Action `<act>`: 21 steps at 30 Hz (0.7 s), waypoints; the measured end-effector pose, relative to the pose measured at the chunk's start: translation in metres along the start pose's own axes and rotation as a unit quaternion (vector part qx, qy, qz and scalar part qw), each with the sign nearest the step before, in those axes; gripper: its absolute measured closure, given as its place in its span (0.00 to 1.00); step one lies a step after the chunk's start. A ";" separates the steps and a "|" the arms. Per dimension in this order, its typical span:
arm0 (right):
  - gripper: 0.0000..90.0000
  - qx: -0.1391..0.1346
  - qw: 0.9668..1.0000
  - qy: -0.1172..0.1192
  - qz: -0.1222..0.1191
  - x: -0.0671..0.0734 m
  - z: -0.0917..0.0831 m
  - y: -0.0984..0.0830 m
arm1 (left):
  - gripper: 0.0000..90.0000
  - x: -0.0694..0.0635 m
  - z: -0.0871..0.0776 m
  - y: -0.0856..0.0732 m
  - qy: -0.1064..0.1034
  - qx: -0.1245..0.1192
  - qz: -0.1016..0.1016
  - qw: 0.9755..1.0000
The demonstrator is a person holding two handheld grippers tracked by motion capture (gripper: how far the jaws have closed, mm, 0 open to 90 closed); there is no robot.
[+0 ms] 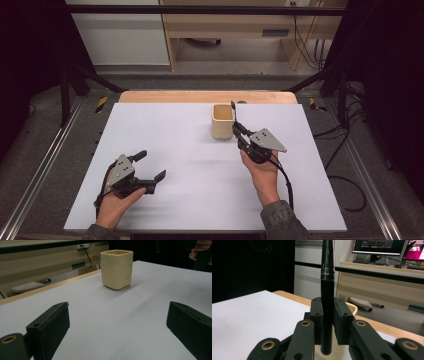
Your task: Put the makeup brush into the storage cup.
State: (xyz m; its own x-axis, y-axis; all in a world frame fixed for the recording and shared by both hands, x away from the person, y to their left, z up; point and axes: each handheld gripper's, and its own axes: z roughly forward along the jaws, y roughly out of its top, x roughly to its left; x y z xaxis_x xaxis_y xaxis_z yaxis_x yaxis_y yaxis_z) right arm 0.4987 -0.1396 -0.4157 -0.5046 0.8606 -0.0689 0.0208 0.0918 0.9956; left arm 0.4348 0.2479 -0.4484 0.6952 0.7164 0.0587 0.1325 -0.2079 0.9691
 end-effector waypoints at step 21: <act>0.88 -0.027 0.999 -0.017 0.017 -0.002 0.015 0.004 | 0.04 0.003 -0.002 -0.003 -0.004 -0.007 -0.006 1.000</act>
State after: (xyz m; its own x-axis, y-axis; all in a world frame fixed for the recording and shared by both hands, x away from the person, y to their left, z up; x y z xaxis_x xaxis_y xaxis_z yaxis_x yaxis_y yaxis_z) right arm 0.5124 -0.1333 -0.4129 -0.4754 0.8791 -0.0357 -0.0095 0.0354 0.9993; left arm 0.4345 0.2518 -0.4507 0.6987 0.7139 0.0461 0.1300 -0.1901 0.9731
